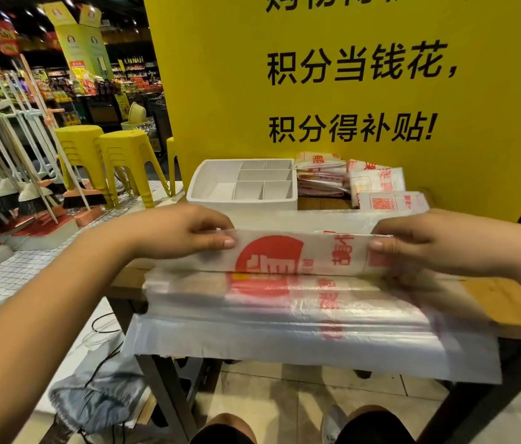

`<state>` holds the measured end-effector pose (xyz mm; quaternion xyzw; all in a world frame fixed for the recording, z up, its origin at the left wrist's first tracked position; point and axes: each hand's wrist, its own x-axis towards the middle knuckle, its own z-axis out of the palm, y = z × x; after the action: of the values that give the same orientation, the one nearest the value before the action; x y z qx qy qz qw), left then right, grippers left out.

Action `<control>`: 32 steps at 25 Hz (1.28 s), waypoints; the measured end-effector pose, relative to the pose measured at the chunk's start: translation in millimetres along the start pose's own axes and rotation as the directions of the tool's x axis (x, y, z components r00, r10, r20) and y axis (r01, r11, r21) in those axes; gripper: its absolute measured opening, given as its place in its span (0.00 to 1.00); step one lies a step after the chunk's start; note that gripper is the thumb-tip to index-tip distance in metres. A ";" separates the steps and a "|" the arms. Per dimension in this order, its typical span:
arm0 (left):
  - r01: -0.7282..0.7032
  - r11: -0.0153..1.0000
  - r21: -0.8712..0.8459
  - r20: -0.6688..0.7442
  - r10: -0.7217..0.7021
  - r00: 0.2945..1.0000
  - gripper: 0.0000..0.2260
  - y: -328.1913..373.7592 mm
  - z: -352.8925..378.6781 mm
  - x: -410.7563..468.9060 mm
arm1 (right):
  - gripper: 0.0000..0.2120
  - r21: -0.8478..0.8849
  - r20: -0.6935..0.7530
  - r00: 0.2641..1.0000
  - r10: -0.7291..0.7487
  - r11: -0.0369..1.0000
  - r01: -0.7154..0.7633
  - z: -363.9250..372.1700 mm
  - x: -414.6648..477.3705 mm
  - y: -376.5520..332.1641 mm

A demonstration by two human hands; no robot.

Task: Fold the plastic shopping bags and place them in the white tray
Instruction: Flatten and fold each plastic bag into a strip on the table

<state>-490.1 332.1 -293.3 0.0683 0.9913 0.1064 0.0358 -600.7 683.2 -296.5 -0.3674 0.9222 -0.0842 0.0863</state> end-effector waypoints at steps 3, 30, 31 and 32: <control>0.053 0.998 0.032 -0.023 -0.052 0.998 0.19 -7.7 -8.3 21.3 | 0.32 -0.111 -0.062 0.997 0.047 0.992 -0.054 -9.2 22.1 2.2; 0.237 0.969 0.075 -0.050 -0.234 0.971 0.40 15.0 84.3 -4.0 | 0.43 -0.006 -0.045 0.990 0.133 0.991 -0.133 71.1 6.1 10.2; 0.233 0.969 0.077 -0.046 -0.230 0.972 0.40 13.9 83.5 -2.3 | 0.44 -0.011 -0.032 0.987 0.160 0.987 -0.160 69.2 3.8 17.2; 0.228 0.970 0.079 -0.036 -0.226 0.973 0.40 14.4 83.0 -1.0 | 0.43 -0.012 -0.009 0.985 0.174 0.985 -0.174 68.9 2.1 21.2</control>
<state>-480.1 363.0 -371.1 -0.0456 0.9966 0.0616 0.0315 -601.0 690.6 -368.3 -0.2856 0.9516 -0.0717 0.0875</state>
